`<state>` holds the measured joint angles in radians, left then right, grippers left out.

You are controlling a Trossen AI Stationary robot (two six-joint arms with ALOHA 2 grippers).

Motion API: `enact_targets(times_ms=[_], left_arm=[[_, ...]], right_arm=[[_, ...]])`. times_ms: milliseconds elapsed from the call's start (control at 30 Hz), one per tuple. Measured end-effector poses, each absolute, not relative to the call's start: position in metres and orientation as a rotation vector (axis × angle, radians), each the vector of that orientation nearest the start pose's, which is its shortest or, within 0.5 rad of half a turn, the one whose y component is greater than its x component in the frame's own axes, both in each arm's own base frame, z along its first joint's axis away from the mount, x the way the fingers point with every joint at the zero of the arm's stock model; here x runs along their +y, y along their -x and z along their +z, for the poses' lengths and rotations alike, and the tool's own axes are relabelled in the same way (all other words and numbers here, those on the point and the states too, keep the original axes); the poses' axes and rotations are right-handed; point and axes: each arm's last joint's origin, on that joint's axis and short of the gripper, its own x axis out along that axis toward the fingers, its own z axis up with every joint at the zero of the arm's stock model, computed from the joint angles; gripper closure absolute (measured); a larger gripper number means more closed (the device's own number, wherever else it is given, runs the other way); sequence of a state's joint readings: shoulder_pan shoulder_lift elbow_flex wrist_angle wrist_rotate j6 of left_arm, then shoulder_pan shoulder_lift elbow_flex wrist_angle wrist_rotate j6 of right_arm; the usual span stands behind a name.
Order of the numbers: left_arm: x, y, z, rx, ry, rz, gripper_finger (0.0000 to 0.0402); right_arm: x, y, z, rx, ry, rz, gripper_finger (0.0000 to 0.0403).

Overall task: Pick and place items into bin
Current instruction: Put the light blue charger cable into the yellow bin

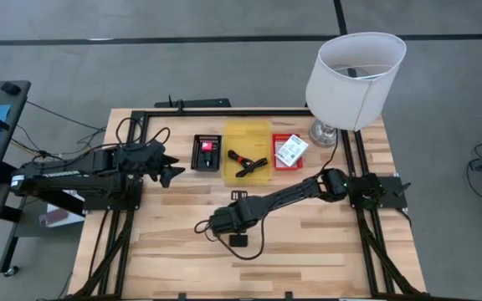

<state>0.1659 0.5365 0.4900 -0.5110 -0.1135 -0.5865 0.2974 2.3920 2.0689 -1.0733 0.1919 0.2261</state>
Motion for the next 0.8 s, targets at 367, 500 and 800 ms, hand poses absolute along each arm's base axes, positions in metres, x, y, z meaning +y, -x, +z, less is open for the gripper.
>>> enact_targets(times_ms=[367,500,800], left_arm=[[0.023,-0.120,0.236,0.464,0.582,0.429,0.0144],[0.023,-0.120,0.236,0.463,0.582,0.429,0.0144],[0.023,-0.120,0.236,0.463,0.583,0.428,0.0144]], right_arm=[[0.129,-0.460,0.153,1.368,0.175,-0.084,0.0272],[0.126,-0.459,0.149,1.377,0.169,-0.095,0.0278],[0.120,-0.456,0.139,1.404,0.159,-0.124,0.0295]])
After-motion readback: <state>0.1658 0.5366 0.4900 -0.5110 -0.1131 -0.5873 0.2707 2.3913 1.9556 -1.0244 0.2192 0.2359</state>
